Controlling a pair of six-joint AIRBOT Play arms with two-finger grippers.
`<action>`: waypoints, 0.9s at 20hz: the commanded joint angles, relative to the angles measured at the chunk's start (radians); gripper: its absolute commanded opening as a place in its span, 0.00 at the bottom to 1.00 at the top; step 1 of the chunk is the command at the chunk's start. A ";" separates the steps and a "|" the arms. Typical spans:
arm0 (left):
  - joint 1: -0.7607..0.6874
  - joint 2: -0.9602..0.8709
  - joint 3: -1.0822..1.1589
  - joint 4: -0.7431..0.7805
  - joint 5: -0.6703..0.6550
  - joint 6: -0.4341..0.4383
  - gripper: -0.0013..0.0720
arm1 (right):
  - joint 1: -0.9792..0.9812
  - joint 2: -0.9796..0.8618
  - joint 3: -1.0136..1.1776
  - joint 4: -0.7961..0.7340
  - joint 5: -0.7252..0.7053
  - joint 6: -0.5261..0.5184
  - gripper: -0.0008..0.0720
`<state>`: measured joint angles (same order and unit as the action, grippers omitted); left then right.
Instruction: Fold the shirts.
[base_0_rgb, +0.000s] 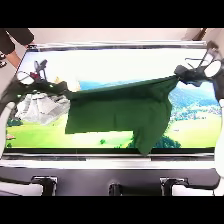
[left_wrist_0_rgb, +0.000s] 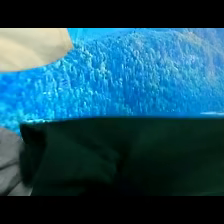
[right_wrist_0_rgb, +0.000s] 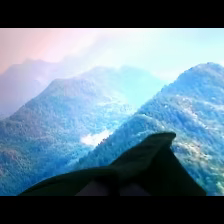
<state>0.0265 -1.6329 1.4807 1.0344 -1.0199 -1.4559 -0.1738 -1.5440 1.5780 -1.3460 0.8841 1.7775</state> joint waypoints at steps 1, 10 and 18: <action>-0.010 -0.154 0.042 -0.112 0.043 0.018 0.06 | -0.014 -0.148 -0.006 0.121 -0.101 0.031 0.07; 0.058 -0.135 0.145 0.047 -0.428 0.037 0.88 | -0.153 -0.110 0.094 0.189 0.270 -0.121 0.60; 0.186 0.153 -0.428 0.100 -0.356 0.063 0.69 | -0.319 -0.091 0.032 0.157 0.736 -0.228 0.60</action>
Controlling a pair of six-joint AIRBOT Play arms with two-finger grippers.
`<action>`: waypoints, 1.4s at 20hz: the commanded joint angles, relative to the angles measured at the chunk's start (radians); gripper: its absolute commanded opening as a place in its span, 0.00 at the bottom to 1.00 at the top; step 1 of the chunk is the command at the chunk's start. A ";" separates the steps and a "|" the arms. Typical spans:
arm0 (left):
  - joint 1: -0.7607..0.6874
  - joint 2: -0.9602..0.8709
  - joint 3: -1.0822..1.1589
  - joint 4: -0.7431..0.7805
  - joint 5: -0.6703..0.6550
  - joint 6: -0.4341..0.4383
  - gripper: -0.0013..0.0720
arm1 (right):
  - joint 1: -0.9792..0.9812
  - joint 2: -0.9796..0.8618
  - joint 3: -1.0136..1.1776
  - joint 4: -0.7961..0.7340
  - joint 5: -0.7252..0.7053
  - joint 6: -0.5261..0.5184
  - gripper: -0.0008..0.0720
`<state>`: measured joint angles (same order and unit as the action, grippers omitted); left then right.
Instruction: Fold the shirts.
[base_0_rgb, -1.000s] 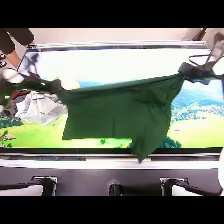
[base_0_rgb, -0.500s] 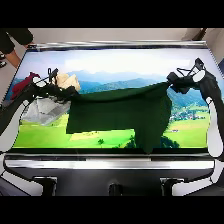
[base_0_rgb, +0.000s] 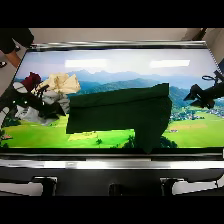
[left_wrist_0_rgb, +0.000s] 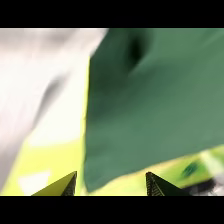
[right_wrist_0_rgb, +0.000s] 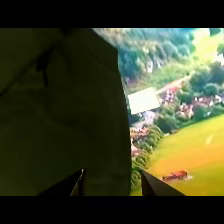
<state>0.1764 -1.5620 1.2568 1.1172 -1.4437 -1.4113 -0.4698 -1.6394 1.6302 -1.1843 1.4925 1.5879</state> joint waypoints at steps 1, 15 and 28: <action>0.037 0.083 -0.254 0.010 0.112 0.024 0.69 | -0.016 0.005 -0.024 -0.005 0.124 -0.039 0.60; -0.015 0.031 -0.340 -0.150 0.288 0.062 0.06 | 0.028 0.003 -0.300 -0.010 0.022 -0.121 0.69; -0.016 0.077 -0.295 -0.149 0.256 0.081 0.06 | 0.119 -0.003 -0.374 0.039 -0.255 -0.154 0.07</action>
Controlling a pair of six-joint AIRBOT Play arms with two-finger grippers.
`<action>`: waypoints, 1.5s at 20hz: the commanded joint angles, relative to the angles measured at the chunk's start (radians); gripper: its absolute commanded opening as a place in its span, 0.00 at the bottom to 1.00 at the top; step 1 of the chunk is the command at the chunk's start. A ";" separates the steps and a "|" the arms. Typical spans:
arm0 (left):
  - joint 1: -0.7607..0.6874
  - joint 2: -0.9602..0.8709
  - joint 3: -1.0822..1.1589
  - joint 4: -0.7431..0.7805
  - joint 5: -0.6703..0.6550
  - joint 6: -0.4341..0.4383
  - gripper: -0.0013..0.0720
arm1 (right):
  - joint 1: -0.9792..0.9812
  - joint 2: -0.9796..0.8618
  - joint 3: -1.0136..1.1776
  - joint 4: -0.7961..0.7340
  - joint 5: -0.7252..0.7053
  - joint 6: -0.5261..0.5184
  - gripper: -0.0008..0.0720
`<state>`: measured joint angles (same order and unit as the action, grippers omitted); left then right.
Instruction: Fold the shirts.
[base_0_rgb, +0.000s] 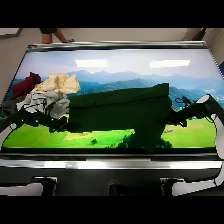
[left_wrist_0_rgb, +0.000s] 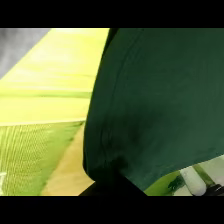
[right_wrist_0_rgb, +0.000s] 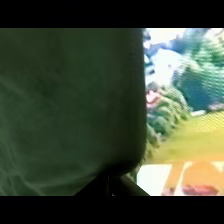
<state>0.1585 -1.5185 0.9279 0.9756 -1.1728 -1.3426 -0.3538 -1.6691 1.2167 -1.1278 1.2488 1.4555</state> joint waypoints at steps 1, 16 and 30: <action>0.002 0.073 0.074 -0.007 -0.014 0.012 0.06 | 0.003 0.069 0.090 -0.021 0.008 -0.046 0.06; 0.003 0.787 1.021 0.127 0.145 -0.125 0.06 | 0.003 0.956 0.795 -0.338 -0.201 0.044 0.06; 0.002 0.480 0.635 0.185 -0.137 -0.083 0.05 | 0.004 0.456 0.678 -0.309 0.388 0.044 0.06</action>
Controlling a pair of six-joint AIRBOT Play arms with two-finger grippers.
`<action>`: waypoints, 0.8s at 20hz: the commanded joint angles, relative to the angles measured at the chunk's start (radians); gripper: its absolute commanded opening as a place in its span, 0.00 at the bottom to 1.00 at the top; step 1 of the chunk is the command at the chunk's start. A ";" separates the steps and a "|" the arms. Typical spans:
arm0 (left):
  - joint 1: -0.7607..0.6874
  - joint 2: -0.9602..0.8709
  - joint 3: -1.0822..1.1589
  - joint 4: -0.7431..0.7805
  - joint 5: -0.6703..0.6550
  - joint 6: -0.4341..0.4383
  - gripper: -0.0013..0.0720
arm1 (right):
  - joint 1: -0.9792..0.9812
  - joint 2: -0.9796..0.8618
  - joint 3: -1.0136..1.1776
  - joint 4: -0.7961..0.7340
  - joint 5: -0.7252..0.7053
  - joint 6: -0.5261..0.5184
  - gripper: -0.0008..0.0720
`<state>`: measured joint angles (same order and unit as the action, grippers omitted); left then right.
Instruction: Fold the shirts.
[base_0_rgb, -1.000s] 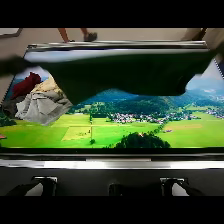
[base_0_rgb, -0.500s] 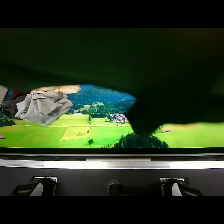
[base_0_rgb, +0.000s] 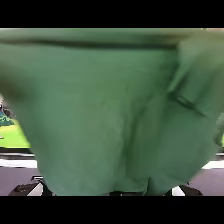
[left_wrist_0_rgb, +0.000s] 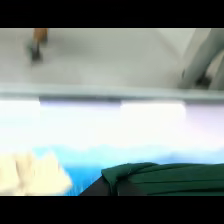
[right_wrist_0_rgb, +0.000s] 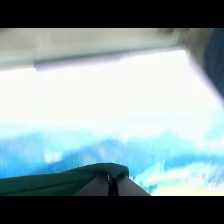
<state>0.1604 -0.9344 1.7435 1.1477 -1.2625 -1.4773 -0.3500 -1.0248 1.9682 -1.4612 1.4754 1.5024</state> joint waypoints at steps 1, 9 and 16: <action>0.000 -0.164 -0.277 0.012 -0.019 0.061 0.06 | 0.000 -0.255 -0.142 0.048 0.167 -0.003 0.06; -0.072 -0.771 -0.274 -0.107 0.263 0.076 0.06 | 0.000 -0.684 -0.332 0.330 -0.375 0.032 0.06; -0.108 -1.018 0.086 -0.121 0.288 0.012 0.06 | 0.000 -0.763 -0.330 0.453 -0.697 0.031 0.06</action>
<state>0.0620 -1.8637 1.7195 1.0416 -0.9909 -1.4204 -0.3504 -1.7607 1.6398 -1.0718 0.9215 1.5333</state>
